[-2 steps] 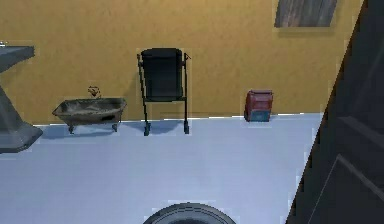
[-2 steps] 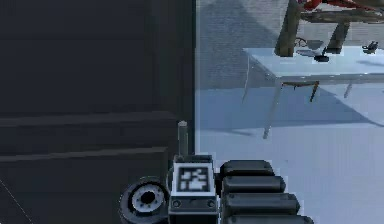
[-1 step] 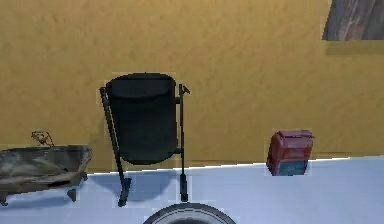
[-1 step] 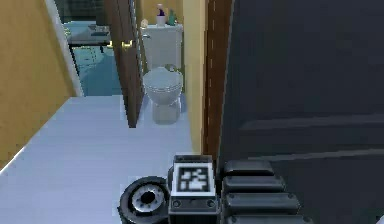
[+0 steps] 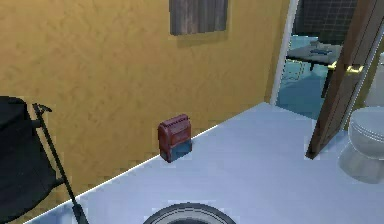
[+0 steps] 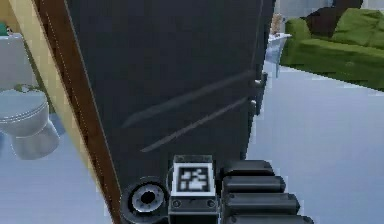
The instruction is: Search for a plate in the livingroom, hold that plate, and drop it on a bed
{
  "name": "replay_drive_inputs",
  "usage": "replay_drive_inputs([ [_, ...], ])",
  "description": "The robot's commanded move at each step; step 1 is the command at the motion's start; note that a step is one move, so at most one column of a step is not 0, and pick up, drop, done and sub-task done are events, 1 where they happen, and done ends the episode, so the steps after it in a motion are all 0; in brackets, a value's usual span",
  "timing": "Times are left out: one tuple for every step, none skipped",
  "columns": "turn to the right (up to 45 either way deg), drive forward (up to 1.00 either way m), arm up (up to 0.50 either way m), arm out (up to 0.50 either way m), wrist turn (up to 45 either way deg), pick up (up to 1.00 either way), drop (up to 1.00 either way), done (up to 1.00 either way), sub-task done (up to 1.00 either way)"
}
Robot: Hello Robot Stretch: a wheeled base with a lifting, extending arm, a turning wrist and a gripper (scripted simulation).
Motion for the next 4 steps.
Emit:
replay_drive_inputs([
  [0.0,0.10,0.00,0.00,0.0,0.00,0.00,0.00,0.00],
  [21.0,0.00,0.00,0.00,0.0,0.00,0.00,0.00,0.00],
  [0.0,1.00,0.00,0.00,0.0,0.00,0.00,0.00,0.00],
  [3.0,0.00,0.00,0.00,0.0,0.00,0.00,0.00,0.00],
])
